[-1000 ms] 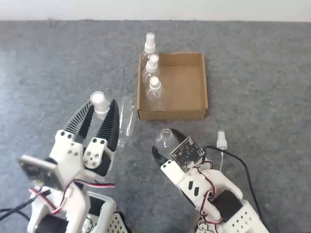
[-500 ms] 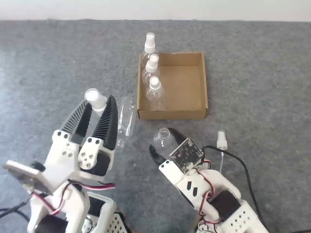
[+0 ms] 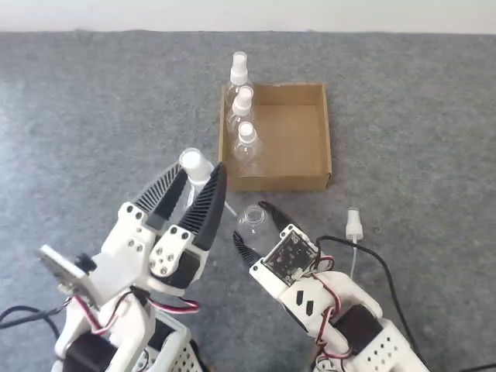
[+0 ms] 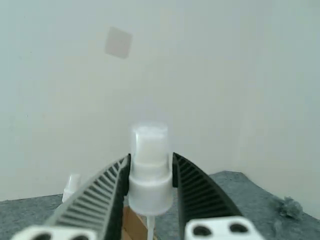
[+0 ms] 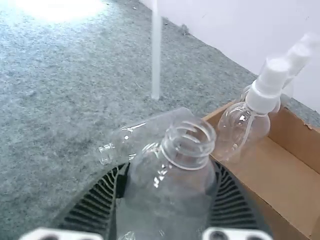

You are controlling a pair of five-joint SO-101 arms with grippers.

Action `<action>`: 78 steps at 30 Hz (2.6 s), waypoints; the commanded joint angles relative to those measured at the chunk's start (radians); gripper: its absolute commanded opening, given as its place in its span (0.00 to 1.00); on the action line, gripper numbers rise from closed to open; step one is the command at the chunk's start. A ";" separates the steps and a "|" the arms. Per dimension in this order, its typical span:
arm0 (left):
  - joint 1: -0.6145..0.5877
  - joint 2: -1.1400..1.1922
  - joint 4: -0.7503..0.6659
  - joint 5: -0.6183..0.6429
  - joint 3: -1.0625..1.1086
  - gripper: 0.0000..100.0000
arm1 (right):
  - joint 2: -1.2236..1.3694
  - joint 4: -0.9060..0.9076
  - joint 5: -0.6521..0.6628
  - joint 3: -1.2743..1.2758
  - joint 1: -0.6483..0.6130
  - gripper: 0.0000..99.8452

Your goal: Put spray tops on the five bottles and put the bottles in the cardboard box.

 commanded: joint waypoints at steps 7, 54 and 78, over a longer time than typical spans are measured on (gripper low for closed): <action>0.051 -0.006 -0.028 0.008 -0.008 0.01 | -0.018 0.015 0.135 0.021 -0.013 0.10; 0.069 -0.006 -0.003 -0.008 0.179 0.02 | -0.019 0.028 0.135 0.012 0.042 0.10; 0.121 -0.006 0.021 -0.068 0.237 0.12 | -0.019 0.051 0.133 0.008 0.064 0.10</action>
